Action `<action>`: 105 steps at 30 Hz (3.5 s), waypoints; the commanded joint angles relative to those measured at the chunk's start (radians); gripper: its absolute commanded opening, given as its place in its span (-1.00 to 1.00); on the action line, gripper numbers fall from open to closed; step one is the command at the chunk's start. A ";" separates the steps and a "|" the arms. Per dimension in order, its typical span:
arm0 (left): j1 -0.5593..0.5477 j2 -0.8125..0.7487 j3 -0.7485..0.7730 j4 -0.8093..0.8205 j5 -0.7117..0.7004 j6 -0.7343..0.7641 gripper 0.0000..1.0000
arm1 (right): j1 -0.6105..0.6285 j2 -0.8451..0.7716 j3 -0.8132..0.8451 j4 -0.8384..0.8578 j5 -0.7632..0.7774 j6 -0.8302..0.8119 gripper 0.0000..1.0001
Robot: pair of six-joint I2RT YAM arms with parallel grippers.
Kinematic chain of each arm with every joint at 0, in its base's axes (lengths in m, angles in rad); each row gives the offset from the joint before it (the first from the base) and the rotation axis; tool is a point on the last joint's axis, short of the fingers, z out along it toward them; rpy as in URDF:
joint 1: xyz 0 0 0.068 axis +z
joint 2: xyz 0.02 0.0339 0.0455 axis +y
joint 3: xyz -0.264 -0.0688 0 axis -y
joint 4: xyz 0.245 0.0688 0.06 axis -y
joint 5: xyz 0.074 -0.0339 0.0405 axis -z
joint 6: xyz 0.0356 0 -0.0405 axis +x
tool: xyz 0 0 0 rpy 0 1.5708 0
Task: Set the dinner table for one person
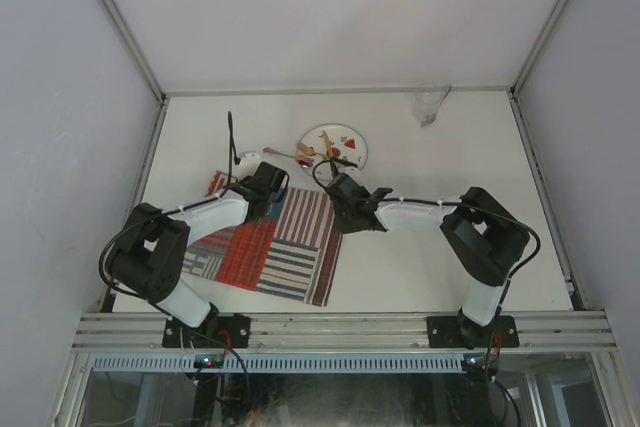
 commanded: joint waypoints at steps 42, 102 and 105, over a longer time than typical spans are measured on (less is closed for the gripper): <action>0.017 -0.304 -0.129 -0.089 -0.013 -0.065 -0.73 | -0.009 0.409 0.383 0.196 -0.299 0.005 -1.00; -0.038 -0.285 -0.116 -0.018 -0.020 -0.067 -0.75 | -0.147 0.175 0.570 -0.058 -0.064 -0.281 0.31; -0.040 -0.285 -0.126 -0.017 -0.019 -0.066 -0.75 | -0.169 0.245 0.728 -0.166 0.033 -0.365 0.26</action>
